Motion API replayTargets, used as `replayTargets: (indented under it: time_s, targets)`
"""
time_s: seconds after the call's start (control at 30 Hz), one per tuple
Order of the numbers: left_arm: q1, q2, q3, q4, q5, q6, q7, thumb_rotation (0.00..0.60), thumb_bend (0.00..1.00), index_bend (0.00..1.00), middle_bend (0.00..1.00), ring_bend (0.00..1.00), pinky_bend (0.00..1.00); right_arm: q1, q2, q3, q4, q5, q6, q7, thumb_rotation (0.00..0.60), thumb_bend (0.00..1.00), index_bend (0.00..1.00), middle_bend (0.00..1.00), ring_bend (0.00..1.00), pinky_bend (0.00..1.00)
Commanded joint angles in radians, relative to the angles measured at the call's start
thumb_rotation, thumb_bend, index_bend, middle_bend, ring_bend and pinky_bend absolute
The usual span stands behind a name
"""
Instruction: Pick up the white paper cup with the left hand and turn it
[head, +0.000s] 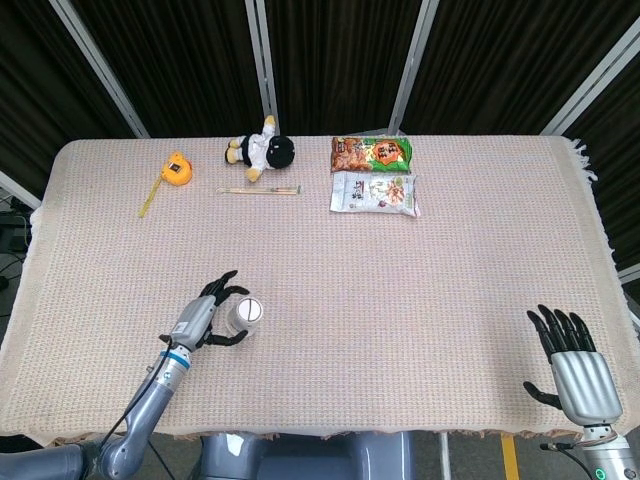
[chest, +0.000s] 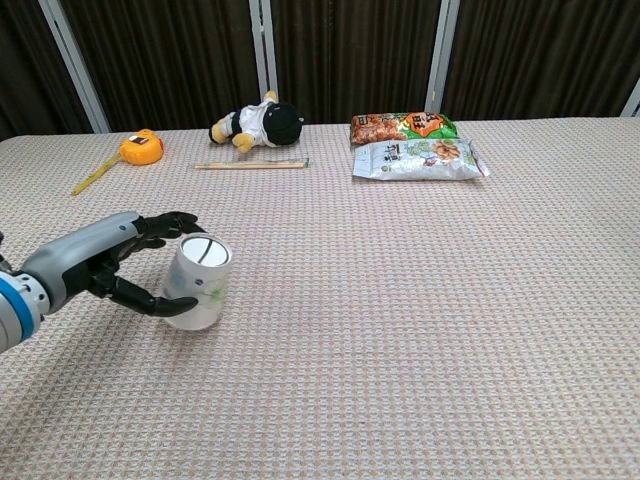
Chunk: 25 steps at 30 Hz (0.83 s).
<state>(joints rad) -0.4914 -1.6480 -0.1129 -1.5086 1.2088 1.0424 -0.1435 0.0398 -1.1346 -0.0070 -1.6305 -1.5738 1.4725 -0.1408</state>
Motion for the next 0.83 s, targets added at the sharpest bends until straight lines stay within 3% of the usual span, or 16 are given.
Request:
replayTargets:
  time_s: [0.03, 0.37, 0.53, 0.83]
  targets:
    - [0.013, 0.020, 0.009, -0.001, 0.019, 0.012, -0.014, 0.600, 0.19, 0.00, 0.00, 0.00, 0.00, 0.000, 0.000, 0.000, 0.000, -0.001, 0.000, -0.001, 0.600, 0.03, 0.02, 0.00, 0.00, 0.00]
    - [0.093, 0.113, 0.028, -0.058, 0.114, 0.114, -0.150, 0.600, 0.19, 0.00, 0.00, 0.00, 0.00, 0.002, -0.002, -0.001, 0.001, 0.000, -0.004, -0.008, 0.600, 0.03, 0.02, 0.00, 0.00, 0.00]
    - [0.160, 0.194, 0.070, -0.069, 0.223, 0.269, -0.065, 0.600, 0.19, 0.00, 0.00, 0.00, 0.00, 0.002, -0.008, -0.001, 0.000, 0.003, -0.006, -0.021, 0.600, 0.03, 0.03, 0.00, 0.00, 0.00]
    - [0.285, 0.292, 0.129, -0.067, 0.318, 0.480, 0.173, 0.600, 0.19, 0.00, 0.00, 0.00, 0.00, -0.005, -0.007, -0.001, 0.001, -0.013, 0.018, -0.008, 0.600, 0.03, 0.00, 0.00, 0.00, 0.00]
